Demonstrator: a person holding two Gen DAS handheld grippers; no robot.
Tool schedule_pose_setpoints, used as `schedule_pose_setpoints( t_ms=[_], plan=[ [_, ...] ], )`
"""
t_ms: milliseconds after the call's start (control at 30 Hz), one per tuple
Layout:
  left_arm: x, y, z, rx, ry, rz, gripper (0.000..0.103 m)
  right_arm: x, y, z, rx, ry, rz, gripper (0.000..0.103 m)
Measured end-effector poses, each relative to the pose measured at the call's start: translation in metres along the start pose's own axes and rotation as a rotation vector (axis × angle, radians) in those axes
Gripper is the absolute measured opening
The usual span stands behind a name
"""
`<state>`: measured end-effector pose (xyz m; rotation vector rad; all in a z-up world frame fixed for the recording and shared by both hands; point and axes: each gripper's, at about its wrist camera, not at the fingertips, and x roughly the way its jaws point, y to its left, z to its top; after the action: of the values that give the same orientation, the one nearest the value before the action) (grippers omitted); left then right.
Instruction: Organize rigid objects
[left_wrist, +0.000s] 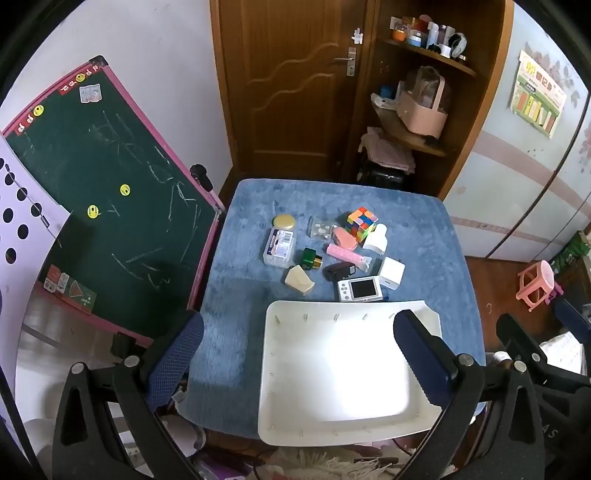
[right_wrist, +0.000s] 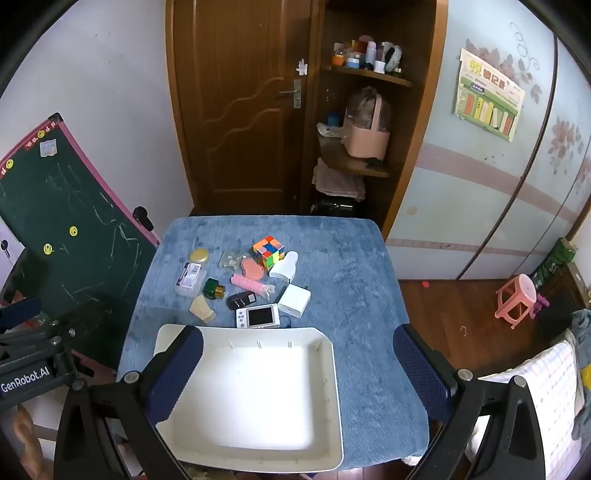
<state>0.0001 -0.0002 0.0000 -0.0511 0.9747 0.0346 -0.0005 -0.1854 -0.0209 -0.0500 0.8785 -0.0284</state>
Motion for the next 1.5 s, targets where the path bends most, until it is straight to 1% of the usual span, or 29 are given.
schedule_pose_setpoints(
  t_ms=[1167,1500],
  plan=[
    [0.0,0.0,0.0,0.005,0.01,0.006,0.102,0.006,0.003,0.002,-0.003,0.016,-0.003,0.103],
    [0.0,0.0,0.0,0.005,0.013,0.009,0.102,0.009,0.007,-0.003,0.002,0.021,-0.004,0.103]
  ],
)
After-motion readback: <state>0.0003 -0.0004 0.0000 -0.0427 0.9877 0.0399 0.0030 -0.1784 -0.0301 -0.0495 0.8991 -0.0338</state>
